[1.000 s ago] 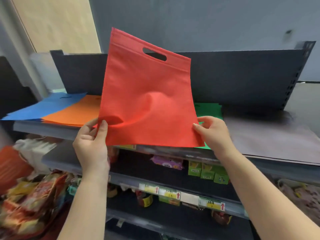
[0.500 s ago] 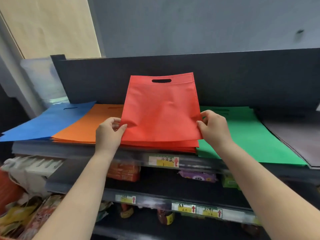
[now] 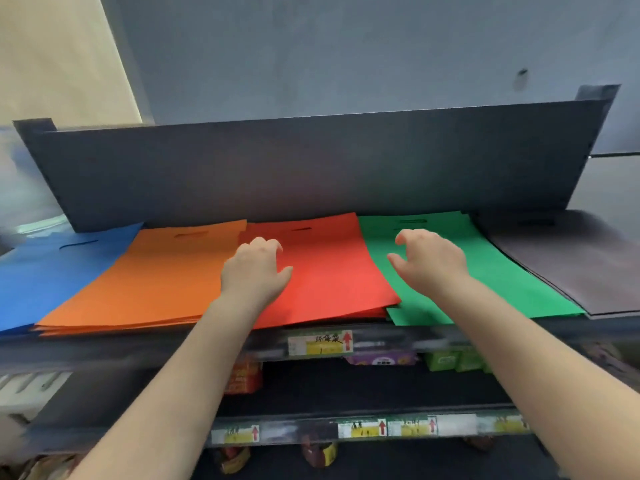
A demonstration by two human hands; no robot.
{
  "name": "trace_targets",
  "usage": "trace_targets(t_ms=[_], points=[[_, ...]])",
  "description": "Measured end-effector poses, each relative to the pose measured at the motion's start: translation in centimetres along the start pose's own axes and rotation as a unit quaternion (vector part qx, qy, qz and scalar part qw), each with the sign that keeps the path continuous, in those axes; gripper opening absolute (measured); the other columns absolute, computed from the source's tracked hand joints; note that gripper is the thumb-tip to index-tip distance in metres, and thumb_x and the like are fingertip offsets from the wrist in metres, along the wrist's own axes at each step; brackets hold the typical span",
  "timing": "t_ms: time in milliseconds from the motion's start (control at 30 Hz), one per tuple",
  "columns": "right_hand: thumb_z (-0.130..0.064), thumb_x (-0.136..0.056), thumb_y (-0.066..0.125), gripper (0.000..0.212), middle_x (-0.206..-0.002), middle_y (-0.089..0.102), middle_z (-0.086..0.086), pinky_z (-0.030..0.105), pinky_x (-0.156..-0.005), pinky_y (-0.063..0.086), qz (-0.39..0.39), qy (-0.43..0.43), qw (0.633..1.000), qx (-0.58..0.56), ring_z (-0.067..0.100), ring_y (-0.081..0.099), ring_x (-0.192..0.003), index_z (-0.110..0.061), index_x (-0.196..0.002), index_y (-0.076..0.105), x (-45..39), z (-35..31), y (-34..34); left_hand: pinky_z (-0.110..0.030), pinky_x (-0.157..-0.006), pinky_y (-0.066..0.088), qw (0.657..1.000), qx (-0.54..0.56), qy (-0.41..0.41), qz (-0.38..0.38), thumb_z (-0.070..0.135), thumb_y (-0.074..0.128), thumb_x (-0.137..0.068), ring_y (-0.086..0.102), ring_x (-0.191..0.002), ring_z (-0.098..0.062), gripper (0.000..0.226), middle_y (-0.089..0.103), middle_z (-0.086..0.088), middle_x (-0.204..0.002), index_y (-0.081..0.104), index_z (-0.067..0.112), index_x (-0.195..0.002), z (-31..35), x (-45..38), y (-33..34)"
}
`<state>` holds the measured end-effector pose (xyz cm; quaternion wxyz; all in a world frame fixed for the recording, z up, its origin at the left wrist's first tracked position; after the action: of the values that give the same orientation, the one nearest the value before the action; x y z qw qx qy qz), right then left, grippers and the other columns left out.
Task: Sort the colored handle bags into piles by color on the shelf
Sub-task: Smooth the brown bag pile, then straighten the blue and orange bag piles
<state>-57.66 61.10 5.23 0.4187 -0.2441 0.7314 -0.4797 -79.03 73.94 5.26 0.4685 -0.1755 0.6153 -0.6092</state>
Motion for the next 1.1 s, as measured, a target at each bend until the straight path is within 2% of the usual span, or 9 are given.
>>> trace_targets(t_ms=[100,267,400,733,867,1100], points=[[-0.042,-0.093,0.051,0.042,-0.121,0.056,0.000,0.031,-0.079,0.044,0.013,-0.031,0.999,0.016,0.022,0.053,-0.114,-0.019,-0.129,0.051,0.2,1.2,-2.5,-0.038,-0.091,0.044,0.998,-0.016,0.062,0.005,0.042,0.053,-0.091,0.050,-0.118,-0.025,0.044,0.055,-0.003,-0.127,0.051,0.018,-0.128,4.6,-2.0,0.2],[-0.046,-0.093,0.048,0.051,-0.128,0.051,0.002,0.036,-0.089,0.044,0.000,-0.021,0.996,0.087,0.024,0.047,-0.119,-0.017,-0.135,0.044,0.7,6.8,-6.4,-0.036,-0.088,0.040,0.987,-0.021,0.155,0.023,0.045,0.051,-0.091,0.051,-0.116,-0.025,0.045,0.055,-0.002,-0.125,0.048,0.020,-0.129,14.2,-4.7,0.5],[-0.046,-0.094,0.047,0.050,-0.127,0.052,0.005,0.038,-0.092,0.043,-0.010,0.027,0.991,0.130,0.026,0.048,-0.117,-0.014,-0.132,0.044,1.5,13.9,-9.4,-0.034,-0.085,0.037,0.973,-0.010,0.230,0.028,0.045,0.051,-0.091,0.051,-0.113,-0.024,0.043,0.055,0.000,-0.123,0.050,0.019,-0.127,23.2,-5.6,1.2],[-0.048,-0.094,0.045,0.053,-0.135,0.047,0.005,0.038,-0.096,0.040,-0.041,0.166,0.966,0.196,0.025,0.044,-0.125,-0.014,-0.135,0.041,7.4,34.5,-15.9,-0.034,-0.085,0.037,0.941,-0.004,0.338,0.007,0.045,0.048,-0.093,0.049,-0.115,-0.025,0.044,0.054,-0.002,-0.123,0.048,0.017,-0.126,45.6,-2.6,4.3],[-0.049,-0.094,0.045,0.055,-0.137,0.047,0.004,0.039,-0.097,0.039,-0.044,0.215,0.950,0.223,0.025,0.044,-0.126,-0.015,-0.137,0.040,11.7,42.6,-19.0,-0.034,-0.085,0.036,0.925,0.017,0.379,-0.003,0.039,0.050,-0.091,0.049,-0.114,-0.027,0.039,0.053,-0.005,-0.122,0.048,0.015,-0.122,55.0,0.6,5.4],[-0.050,-0.093,0.046,0.052,-0.132,0.050,0.005,0.040,-0.096,0.039,-0.044,0.311,0.913,0.260,0.026,0.045,-0.123,-0.016,-0.132,0.043,20.7,54.0,-24.2,-0.036,-0.093,0.036,0.891,0.059,0.448,-0.032,0.039,0.050,-0.091,0.045,-0.121,-0.027,0.044,0.050,-0.005,-0.130,0.046,0.015,-0.128,69.6,7.1,7.1]])
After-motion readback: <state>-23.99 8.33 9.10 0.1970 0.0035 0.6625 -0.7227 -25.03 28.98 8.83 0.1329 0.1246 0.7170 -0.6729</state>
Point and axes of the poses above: each hand's wrist, its own x-axis away from the middle knuckle, its own y-axis out of the palm, z = x × y, the point moved 8 cm from there along -x, towards the middle knuckle
